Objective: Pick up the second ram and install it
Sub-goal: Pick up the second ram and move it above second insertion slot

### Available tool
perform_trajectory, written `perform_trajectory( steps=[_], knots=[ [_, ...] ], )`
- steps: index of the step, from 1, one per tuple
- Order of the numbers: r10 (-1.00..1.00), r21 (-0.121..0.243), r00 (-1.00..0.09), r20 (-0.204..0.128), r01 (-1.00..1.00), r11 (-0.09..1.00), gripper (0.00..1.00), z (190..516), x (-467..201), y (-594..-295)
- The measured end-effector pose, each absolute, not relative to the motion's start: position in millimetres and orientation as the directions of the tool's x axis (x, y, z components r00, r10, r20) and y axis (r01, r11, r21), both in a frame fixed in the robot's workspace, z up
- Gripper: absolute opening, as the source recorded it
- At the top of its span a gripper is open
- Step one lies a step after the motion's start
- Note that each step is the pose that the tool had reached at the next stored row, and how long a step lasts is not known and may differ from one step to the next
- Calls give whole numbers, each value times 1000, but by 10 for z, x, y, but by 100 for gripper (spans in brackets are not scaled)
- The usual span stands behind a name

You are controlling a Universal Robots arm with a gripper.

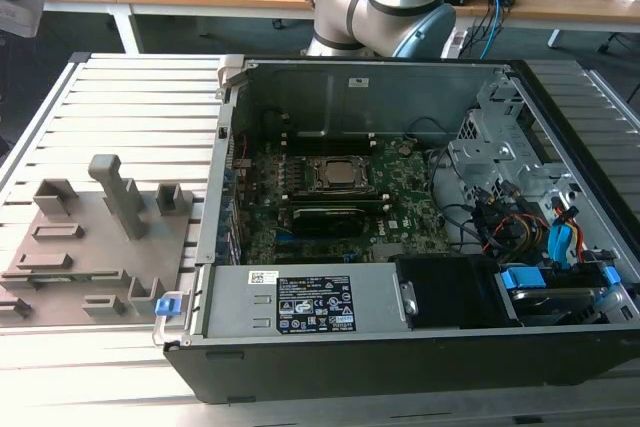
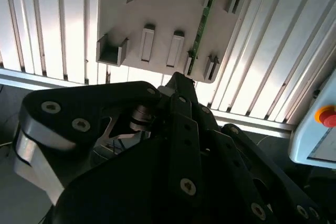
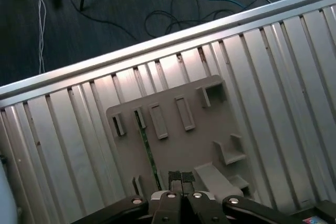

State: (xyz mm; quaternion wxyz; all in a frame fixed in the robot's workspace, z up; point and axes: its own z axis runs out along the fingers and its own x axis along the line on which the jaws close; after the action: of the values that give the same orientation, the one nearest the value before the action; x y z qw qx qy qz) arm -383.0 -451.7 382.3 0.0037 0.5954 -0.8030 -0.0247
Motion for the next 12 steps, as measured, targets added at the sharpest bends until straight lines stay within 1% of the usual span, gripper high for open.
perform_trajectory(
  steps=[7,12],
  knots=[
    [-979,44,-204,-23,-978,203,11,3823,-3830,-4517],
    [-994,44,-107,-23,-993,106,11,3824,-3830,-4517]
  ],
)
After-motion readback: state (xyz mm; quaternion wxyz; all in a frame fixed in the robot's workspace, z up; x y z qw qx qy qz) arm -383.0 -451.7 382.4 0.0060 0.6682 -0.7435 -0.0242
